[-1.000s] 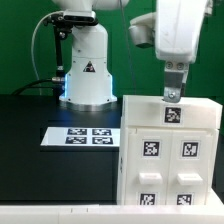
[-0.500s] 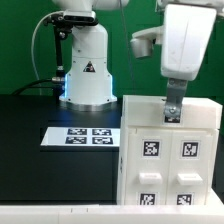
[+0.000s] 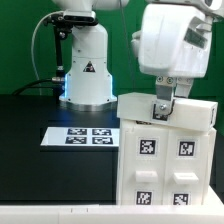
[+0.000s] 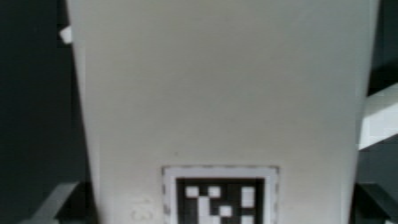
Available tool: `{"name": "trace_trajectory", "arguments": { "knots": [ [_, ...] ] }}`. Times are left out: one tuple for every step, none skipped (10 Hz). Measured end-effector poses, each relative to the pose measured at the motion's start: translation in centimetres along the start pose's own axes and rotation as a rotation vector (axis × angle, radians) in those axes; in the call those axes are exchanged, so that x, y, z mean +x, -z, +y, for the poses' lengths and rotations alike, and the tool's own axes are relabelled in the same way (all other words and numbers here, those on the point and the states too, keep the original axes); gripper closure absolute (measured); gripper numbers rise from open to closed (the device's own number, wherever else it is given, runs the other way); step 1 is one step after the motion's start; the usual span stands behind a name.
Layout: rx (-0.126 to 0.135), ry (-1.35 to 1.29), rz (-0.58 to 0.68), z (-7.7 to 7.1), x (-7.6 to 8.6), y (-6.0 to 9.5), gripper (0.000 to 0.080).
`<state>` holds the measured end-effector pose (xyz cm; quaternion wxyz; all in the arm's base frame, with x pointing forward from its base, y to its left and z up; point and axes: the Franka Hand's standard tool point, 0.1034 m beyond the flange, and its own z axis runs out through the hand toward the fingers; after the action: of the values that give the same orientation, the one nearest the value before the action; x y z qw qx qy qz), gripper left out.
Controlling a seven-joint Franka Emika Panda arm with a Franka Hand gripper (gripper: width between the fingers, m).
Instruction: Assemble cabinet
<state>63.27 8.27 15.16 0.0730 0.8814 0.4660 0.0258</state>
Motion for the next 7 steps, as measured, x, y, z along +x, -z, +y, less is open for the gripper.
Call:
{"name": "trace_trajectory", "arguments": {
  "knots": [
    [0.000,-0.081,0.000,0.02,-0.01,0.01,0.0241],
    [-0.004,-0.162,0.008,0.14,0.02,0.01,0.0241],
    [-0.013,-0.281,0.023,0.28,-0.07,-0.06,0.0241],
    [-0.012,-0.413,0.029,0.13,-0.15,0.01,0.0241],
    [-0.013,-0.533,0.036,0.06,-0.13,0.03,0.0241],
    [-0.010,-0.623,0.037,0.01,-0.09,0.05,0.0241],
    [0.000,-0.772,0.041,0.04,-0.15,0.03,0.0241]
  ]
}}
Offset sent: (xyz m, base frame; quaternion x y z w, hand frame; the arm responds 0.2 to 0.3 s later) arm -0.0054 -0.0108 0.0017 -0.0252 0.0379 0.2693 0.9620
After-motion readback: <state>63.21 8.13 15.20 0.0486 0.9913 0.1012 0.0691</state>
